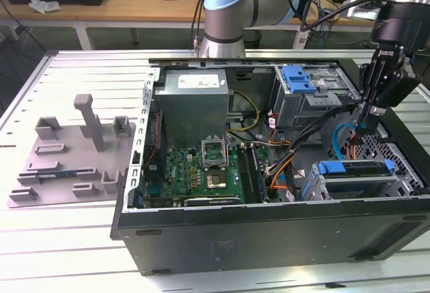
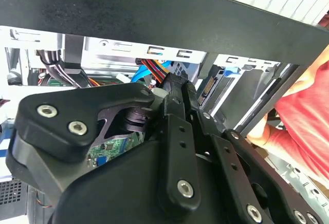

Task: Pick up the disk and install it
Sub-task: 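Insert the first disk wire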

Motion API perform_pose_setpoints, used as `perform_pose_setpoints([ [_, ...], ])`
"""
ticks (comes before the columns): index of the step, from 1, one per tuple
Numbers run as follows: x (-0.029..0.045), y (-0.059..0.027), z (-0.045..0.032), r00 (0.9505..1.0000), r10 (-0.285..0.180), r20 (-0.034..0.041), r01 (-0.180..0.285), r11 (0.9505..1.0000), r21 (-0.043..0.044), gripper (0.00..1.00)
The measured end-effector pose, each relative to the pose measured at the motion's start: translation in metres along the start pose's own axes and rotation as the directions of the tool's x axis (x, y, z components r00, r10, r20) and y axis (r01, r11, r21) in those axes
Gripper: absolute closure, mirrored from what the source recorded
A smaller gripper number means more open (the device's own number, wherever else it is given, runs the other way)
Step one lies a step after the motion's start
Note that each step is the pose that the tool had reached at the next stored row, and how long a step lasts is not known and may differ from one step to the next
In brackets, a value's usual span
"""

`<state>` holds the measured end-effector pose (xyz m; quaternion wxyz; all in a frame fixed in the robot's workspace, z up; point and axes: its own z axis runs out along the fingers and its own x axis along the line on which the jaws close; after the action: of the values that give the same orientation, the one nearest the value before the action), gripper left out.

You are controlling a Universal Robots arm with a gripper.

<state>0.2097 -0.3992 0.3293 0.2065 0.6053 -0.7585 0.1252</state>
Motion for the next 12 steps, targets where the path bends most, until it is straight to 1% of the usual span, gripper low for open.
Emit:
perform_pose_setpoints([
  [6,0.0,0.0,0.0001,1.0,0.0,0.0,0.0,1.0,0.0,0.83],
  [8,0.0029,-0.0001,-0.001,1.0,0.0,0.0001,0.0,1.0,-0.0001,0.83],
  [12,0.0123,0.0017,-0.0104,1.0,0.0,0.0024,0.0,1.0,0.0,0.83],
])
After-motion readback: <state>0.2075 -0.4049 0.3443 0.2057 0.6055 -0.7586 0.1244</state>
